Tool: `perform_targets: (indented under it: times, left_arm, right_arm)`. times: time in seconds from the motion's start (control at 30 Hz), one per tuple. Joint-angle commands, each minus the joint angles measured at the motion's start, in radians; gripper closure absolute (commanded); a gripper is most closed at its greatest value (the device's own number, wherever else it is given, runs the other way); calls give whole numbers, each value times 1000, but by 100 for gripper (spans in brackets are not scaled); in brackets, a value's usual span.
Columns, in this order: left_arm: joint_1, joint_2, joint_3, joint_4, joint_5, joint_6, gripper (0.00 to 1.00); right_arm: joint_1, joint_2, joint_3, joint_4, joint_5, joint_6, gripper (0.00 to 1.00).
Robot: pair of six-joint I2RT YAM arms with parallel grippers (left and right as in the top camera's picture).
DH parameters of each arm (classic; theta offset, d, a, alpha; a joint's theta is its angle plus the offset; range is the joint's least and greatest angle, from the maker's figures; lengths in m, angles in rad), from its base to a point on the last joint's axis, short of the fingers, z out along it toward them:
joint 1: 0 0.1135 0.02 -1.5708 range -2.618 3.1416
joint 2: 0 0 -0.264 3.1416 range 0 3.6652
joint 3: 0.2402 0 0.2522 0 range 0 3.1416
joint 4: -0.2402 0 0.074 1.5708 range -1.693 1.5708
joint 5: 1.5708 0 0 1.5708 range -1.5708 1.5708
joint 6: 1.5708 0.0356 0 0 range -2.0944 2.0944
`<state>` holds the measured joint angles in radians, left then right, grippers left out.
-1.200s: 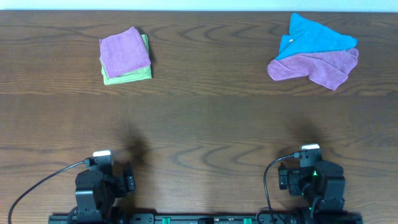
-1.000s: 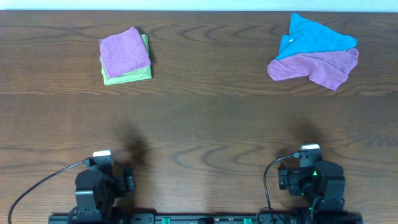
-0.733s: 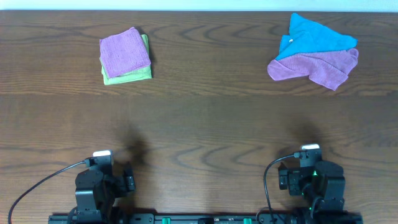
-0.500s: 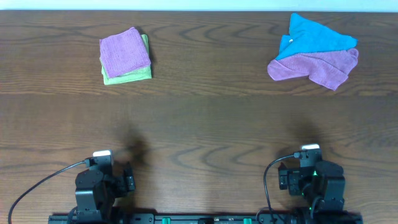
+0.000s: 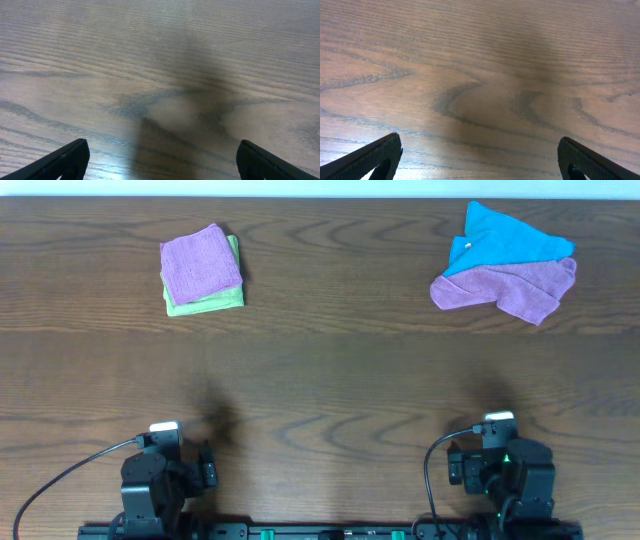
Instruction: Fold the cloth
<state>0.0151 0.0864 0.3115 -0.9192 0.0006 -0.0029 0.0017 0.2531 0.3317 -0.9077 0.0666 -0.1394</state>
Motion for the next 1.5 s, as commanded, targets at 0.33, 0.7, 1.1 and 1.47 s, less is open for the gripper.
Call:
perform_targets:
  times: [0.33, 0.7, 1.1, 1.47]
  left_arm:
    - [-3, -10, -8, -56, -8, 7, 5]
    - [-3, -10, -8, -56, -8, 7, 5]
    - [-3, -10, -8, -56, -8, 7, 5]
    - [-3, -10, -8, -56, -8, 7, 5]
  right_arm:
    - [-8, -5, -6, 106, -529, 131, 1]
    - [-230, 83, -3, 261, -672, 436, 1]
    - [-572, 682, 265, 370, -709, 513, 1]
    - [-674, 1211, 730, 224, -755, -2, 1]
